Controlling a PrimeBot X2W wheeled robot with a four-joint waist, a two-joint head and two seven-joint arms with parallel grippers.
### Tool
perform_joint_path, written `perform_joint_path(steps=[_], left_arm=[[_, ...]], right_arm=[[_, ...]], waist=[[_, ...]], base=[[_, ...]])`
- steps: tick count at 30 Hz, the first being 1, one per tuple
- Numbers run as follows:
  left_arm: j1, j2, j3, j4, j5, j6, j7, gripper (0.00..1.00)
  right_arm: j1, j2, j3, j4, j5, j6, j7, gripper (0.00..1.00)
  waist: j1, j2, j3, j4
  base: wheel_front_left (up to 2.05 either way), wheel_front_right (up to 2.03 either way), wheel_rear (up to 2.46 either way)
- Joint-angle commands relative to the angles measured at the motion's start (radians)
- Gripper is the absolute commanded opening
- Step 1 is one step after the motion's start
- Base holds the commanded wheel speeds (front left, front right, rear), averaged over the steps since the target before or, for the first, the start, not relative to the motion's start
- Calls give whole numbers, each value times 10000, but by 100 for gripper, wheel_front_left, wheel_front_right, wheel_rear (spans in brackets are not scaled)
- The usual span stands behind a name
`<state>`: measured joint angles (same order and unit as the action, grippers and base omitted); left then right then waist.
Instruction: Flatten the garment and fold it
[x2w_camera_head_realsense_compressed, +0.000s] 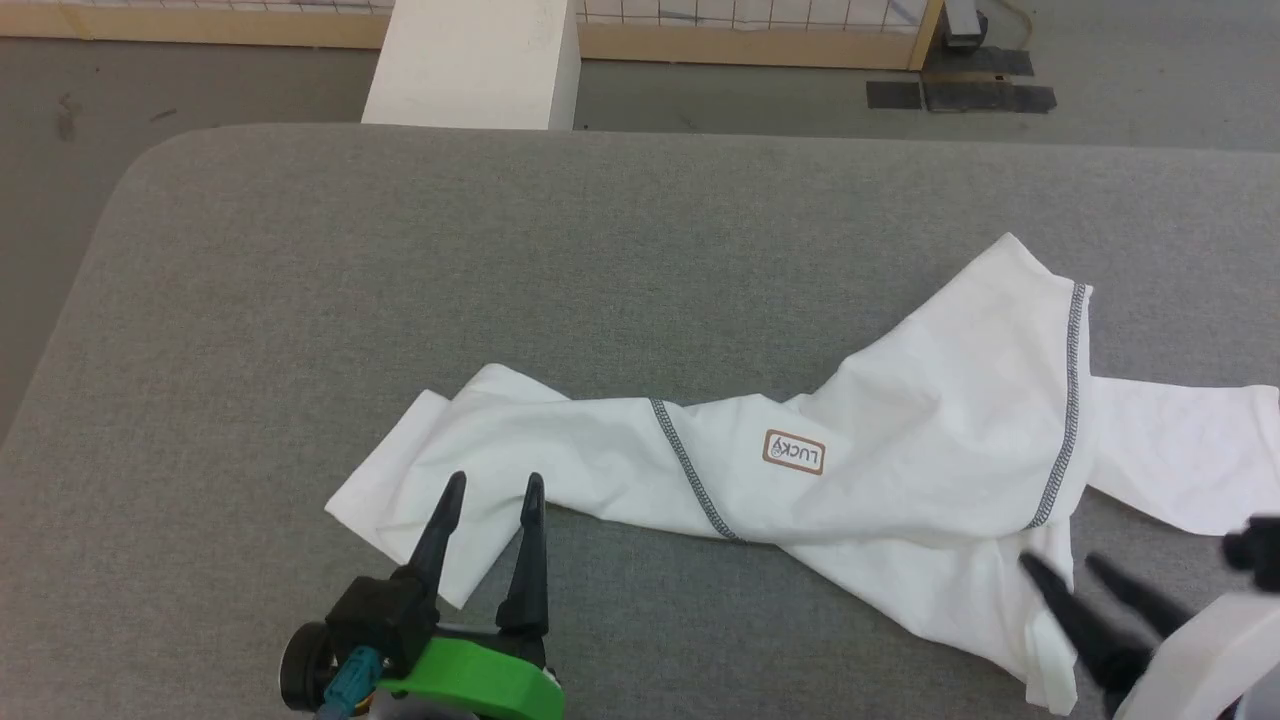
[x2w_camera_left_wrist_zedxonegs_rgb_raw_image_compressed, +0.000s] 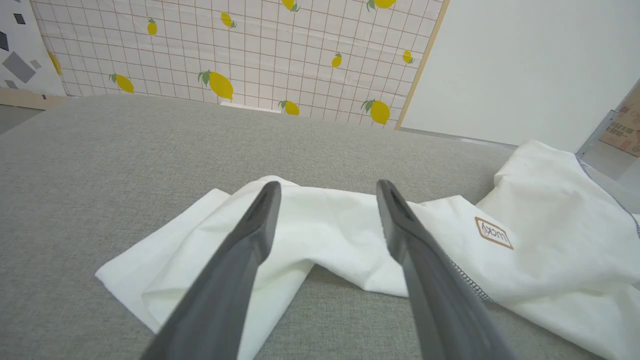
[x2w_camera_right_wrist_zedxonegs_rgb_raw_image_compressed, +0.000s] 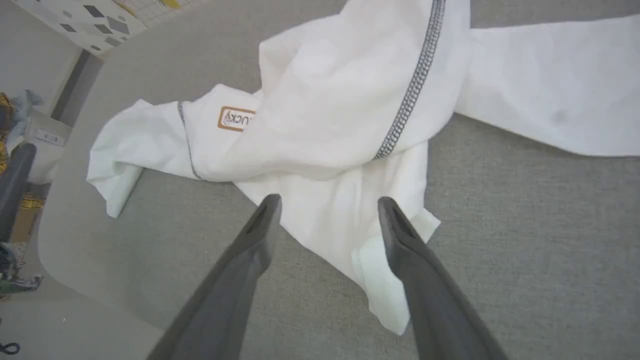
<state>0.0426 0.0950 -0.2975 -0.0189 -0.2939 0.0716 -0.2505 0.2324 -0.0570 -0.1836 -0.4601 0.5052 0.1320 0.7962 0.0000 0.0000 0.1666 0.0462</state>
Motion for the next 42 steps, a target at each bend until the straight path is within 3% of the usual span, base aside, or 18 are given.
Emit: perform_joint_path(steps=[1,4,7,12,15,23,24,25,27,33,38,42], left_arm=[[20,43,-2,29,-75,-19,3,100],[72,35,-34,57,-114,-17,-1,100],[59,24,-86,70,-133,-33,-7,100],[-26,4,-163,100,-162,-52,-13,100],[-146,33,-192,70,-139,-47,5,100],[-360,92,-184,-55,-111,11,17,100],[-386,92,-186,-54,-109,16,16,100],[-413,92,-190,-48,-107,20,14,100],[-472,83,-200,-27,-112,29,10,100],[-490,70,-169,44,-161,78,-14,100],[-420,68,-140,115,-228,86,-36,100],[-360,51,-150,152,-268,105,-48,100]], right_arm=[[-448,21,-215,-357,298,-13,178,100],[-1213,41,-705,-893,365,-13,431,100],[-1864,-154,-981,-809,-293,-13,484,100],[-2481,-390,-999,751,-1311,-13,345,100],[-2917,-534,-985,2292,-2025,-13,-6,100],[-4127,-473,-1016,4677,-2579,-13,-1008,100],[-4245,-474,-1041,4858,-2602,-13,-1108,83],[-4353,-501,-1053,5013,-2641,-13,-1226,43],[-4541,-555,-1064,5287,-2671,-13,-1470,0],[-4982,-733,-902,5295,-2339,-13,-2014,0],[-5604,-849,-933,4337,-1756,-13,-2016,0],[-6240,-1006,-1578,3419,-1606,-13,-1769,0]], waist=[[0,0,-89,47],[0,0,-164,114],[0,0,-154,235],[0,0,16,518],[0,0,286,780],[0,0,750,1053],[0,0,775,1059],[0,0,796,1062],[0,0,814,1057],[0,0,665,884],[0,0,370,650],[0,0,166,531]], base=[[0,0,0],[0,0,0],[0,0,0],[0,0,0],[0,0,0],[0,0,0],[0,0,0],[0,0,0],[0,0,0],[0,0,0],[0,0,0],[0,0,0]])
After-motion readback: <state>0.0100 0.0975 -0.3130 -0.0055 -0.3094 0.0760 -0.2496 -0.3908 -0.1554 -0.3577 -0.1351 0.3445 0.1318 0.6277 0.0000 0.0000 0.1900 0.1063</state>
